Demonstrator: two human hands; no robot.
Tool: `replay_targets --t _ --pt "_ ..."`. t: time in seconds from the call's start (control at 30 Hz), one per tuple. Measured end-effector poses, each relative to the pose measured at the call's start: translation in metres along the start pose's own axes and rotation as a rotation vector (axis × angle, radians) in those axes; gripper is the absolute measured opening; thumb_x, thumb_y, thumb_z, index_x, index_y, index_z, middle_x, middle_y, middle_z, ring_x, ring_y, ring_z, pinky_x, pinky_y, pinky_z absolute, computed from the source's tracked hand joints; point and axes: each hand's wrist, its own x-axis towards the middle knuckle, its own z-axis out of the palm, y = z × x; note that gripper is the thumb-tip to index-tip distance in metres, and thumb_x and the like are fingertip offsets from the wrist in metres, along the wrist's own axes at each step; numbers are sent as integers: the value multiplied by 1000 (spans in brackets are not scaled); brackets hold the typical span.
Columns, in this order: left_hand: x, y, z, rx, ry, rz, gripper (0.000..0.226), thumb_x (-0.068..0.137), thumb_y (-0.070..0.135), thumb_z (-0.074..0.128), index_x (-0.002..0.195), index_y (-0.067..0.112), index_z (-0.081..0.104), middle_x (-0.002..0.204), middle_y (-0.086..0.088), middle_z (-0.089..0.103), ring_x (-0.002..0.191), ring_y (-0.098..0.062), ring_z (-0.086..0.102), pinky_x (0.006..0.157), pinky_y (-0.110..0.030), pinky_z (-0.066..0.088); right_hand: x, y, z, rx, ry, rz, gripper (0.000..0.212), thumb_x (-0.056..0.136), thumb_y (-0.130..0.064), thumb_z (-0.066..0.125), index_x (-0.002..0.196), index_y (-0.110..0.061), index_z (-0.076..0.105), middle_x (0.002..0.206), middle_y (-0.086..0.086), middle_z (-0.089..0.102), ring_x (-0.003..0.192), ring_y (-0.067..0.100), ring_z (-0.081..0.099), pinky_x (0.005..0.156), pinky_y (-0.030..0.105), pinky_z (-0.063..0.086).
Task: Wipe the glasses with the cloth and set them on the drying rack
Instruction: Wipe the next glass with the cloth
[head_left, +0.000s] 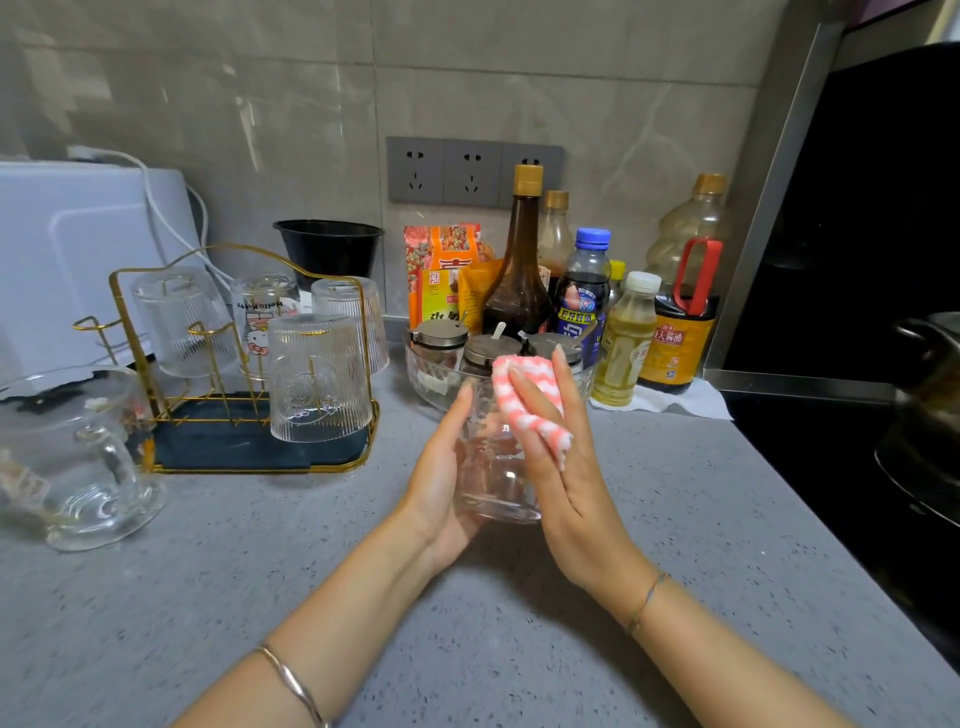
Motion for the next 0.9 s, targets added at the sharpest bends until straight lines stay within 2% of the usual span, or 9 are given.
replay_targets --t 0.13,0.23,0.3,0.4,0.47,0.63,0.77,0.83,0.9 --pt "0 1 -1 -71 50 12 62 93 59 39 120 11 66 106 -13 73 84 -24 73 70 -33 57 -1 2 1 -63 -91 -15 49 96 -45 34 130 -73 14 161 -6 8 148 12 1 119 51 12" --pt "1 1 -1 -83 73 17 60 95 59 36 115 12 67 101 -11 75 81 -22 73 68 -31 58 -3 6 1 -176 -134 -65 42 97 -51 30 138 -61 25 160 -17 3 148 10 -7 121 32 4" --pt "1 1 -1 -98 92 16 58 95 59 37 107 12 69 98 -12 75 79 -23 73 72 -35 57 -4 9 1 -227 -159 -87 41 98 -47 33 139 -49 37 159 -17 3 148 11 -8 118 19 0" --pt "1 1 -1 -84 122 9 59 95 60 37 107 12 69 106 -15 73 87 -25 72 86 -40 53 -5 9 0 -265 -176 -99 42 97 -39 42 139 -36 45 160 -13 7 148 11 -7 116 13 0" --pt "2 0 -2 -73 122 10 60 95 61 35 105 12 69 104 -14 74 85 -25 73 85 -40 54 -4 8 0 -273 -179 -106 43 95 -42 45 138 -34 47 160 -12 9 148 12 -6 115 11 1" --pt "2 1 -1 -60 80 24 62 90 64 39 97 14 74 103 -13 74 89 -25 72 85 -40 54 -3 9 -1 -297 -176 -118 44 96 -46 39 138 -35 46 160 -13 7 148 12 -7 115 16 2" --pt "0 1 3 12 -2 50 50 92 55 42 100 16 72 94 -8 76 77 -18 73 63 -28 59 0 6 -2 -235 -123 -75 39 97 -51 30 135 -54 38 159 -19 6 148 9 -5 114 11 1" --pt "-1 0 4 40 -24 42 52 89 56 45 108 16 71 99 -9 75 81 -20 73 65 -30 59 1 3 -2 -136 -56 -19 38 97 -52 31 133 -65 29 158 -19 10 148 9 0 118 20 6" --pt "0 -1 3 76 -29 37 54 89 57 46 115 16 70 107 -12 73 88 -24 72 73 -34 58 3 6 -3 15 21 53 44 98 -47 35 140 -55 27 157 -15 17 147 8 11 120 35 17"
